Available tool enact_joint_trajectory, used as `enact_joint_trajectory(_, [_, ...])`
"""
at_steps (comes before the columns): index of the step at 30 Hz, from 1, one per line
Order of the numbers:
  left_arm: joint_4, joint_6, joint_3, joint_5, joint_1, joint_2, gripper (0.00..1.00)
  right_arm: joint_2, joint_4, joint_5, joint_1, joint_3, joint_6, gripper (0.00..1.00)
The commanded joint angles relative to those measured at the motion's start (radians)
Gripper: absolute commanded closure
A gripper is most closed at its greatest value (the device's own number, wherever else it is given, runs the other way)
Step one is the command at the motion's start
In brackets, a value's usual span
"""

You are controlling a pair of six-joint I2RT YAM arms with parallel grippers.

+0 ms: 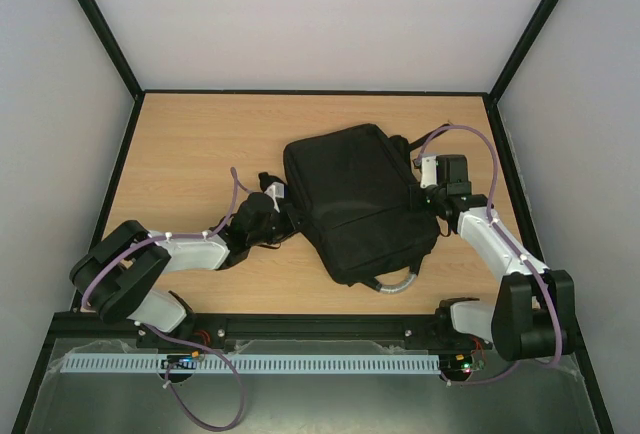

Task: Pack the student bag
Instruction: Zip the student bag at the center of the board, then reset both arms

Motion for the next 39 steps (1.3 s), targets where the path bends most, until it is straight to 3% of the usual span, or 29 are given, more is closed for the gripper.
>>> enact_joint_trajectory(1, [-0.042,0.016,-0.022,-0.066,0.027,-0.021,0.98,0.016,0.032,0.056,-0.036,0.003,-0.014,0.99])
enact_joint_trajectory(4, [-0.048,0.028,-0.016,-0.059,0.027,-0.023,0.98,0.007,0.011,0.004,-0.036,0.015,-0.013,0.97])
enact_joint_trajectory(8, [-0.099,0.073,0.021,-0.046,0.027,-0.029,0.98,-0.017,-0.029,-0.04,-0.037,0.051,0.003,0.69])
enact_joint_trajectory(10, [-0.15,0.113,0.045,-0.054,0.027,-0.041,0.94,-0.027,-0.053,-0.056,-0.037,0.07,0.008,0.61])
enact_joint_trajectory(19, [-0.411,0.281,0.179,-0.132,0.029,-0.129,0.6,-0.078,-0.1,-0.104,-0.037,0.106,0.017,0.46])
enact_joint_trajectory(24, [-0.545,0.366,0.246,-0.157,0.044,-0.169,0.41,-0.087,-0.176,-0.168,-0.038,0.168,-0.029,0.27])
enact_joint_trajectory(29, [-0.752,0.524,0.387,-0.202,0.074,-0.203,0.32,-0.132,-0.224,-0.146,-0.037,0.22,-0.027,0.0])
enact_joint_trajectory(34, [-0.968,0.693,0.557,-0.311,0.089,-0.225,0.23,-0.213,-0.207,-0.202,-0.037,0.225,0.0,0.01])
enact_joint_trajectory(39, [-1.138,0.795,0.767,-0.472,0.095,-0.205,0.13,-0.179,-0.262,-0.134,-0.037,0.387,0.143,0.01])
